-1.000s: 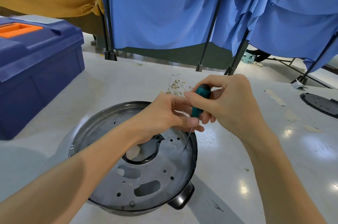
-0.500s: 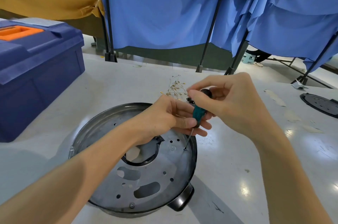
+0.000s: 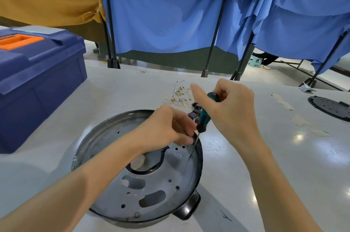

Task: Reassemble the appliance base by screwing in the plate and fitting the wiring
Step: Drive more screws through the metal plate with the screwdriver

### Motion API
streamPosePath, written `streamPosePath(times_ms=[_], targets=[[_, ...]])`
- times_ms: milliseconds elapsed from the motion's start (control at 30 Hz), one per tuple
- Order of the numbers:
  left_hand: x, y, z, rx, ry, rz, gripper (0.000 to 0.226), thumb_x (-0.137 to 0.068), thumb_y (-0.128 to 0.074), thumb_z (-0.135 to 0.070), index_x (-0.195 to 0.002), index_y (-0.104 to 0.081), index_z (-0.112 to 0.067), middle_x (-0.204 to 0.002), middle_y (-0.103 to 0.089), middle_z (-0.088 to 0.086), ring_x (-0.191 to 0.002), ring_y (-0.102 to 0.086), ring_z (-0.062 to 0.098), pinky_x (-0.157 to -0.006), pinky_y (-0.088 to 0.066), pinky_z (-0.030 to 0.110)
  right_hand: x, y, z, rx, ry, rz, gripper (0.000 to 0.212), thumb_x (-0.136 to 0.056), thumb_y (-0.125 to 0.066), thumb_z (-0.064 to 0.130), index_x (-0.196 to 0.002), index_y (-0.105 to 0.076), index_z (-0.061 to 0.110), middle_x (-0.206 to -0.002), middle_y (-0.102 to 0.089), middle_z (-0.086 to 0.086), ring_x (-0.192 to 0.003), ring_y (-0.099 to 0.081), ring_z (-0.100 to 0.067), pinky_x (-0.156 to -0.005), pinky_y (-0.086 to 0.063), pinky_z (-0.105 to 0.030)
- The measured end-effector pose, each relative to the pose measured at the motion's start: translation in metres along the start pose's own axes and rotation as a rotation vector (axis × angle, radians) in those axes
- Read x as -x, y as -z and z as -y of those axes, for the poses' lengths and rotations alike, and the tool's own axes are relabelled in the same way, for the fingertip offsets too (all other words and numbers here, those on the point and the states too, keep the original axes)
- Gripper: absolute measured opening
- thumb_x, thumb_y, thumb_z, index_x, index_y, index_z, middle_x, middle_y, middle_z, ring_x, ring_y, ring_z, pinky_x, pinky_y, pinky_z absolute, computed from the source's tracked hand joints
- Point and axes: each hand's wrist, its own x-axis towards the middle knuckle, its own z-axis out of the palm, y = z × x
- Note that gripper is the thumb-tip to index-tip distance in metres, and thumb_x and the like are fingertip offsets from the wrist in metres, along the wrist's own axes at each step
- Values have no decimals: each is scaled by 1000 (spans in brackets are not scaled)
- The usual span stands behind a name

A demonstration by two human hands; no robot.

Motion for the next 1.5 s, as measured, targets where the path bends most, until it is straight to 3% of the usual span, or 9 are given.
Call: streamPosePath(times_ms=[67, 167, 400, 500, 667, 767, 967, 1333, 1500], targets=[[3, -1, 5, -226, 16, -23, 21, -74, -81, -4, -87, -76, -20, -76, -73, -2, -68, -67, 6, -62, -51, 16, -5, 8, -3, -53, -45, -59, 61, -80, -70, 51, -56, -48, -1, -50, -48, -12, -54, -49, -33, -55, -48, -46], [8, -4, 12, -436, 28, -26, 17, -72, -82, -17, -85, -77, -27, -74, -71, -9, -73, -63, 3, -73, -53, 29, -14, 25, -8, -140, -124, -161, 62, -81, -68, 54, -58, -52, -2, -55, -54, -20, -57, -56, -41, -56, -53, -46], [9, -15, 14, -639, 2, 20, 19, -78, -78, -33, -97, -77, -32, -81, -61, -13, -83, -59, 9, -76, -49, 30, -27, 54, -31, -483, -277, -150, 26, -88, -62, 30, -73, -58, 8, -61, -70, -8, -52, -69, -29, -47, -54, -30], [7, -19, 12, -659, -14, 28, 16, -80, -76, -32, -96, -76, -33, -81, -60, -14, -84, -58, 6, -72, -44, 26, -21, 44, -42, -340, -349, 53, 31, -86, -65, 20, -56, -57, 22, -49, -61, -4, -32, -50, -16, -36, -37, -18], [2, -25, 10, -761, -80, 50, 9, -86, -68, -27, -94, -73, -30, -95, -61, -11, -91, -55, 12, -73, -44, 31, 8, 6, -50, -52, -443, 648, 29, -87, -69, 35, -80, -65, 7, -50, -64, -6, -30, -27, -9, -33, -23, -16], [2, -27, 9, -849, -113, 94, 7, -92, -61, -26, -96, -66, -25, -102, -55, -10, -98, -54, 17, -79, -46, 40, 19, -8, -51, 7, -427, 833, 19, -86, -63, 22, -84, -68, 4, -42, -58, -1, -32, -28, -15, -37, -23, -19], [7, -25, 9, -833, -178, 192, 8, -100, -49, -22, -100, -52, -15, -105, -47, -2, -98, -47, 16, -84, -41, 34, 19, -13, -54, 10, -413, 843, 19, -81, -54, 13, -70, -62, 0, -45, -36, -9, -42, -30, -24, -50, -28, -36], [6, -27, 10, -859, -200, 182, 7, -101, -48, -16, -104, -53, -11, -106, -48, 1, -95, -46, 14, -85, -40, 31, 19, -12, -59, -55, -439, 884, 27, -83, -54, 18, -59, -62, 9, -38, -42, -8, -38, -28, -23, -51, -28, -36], [8, -34, 11, -1086, -283, 201, 17, -95, -45, 1, -107, -46, -11, -109, -44, 4, -97, -44, 18, -86, -42, 34, 19, -13, -60, -72, -450, 864, 32, -83, -49, 12, -52, -58, 16, -43, -42, -13, -43, -30, -24, -48, -28, -30]])
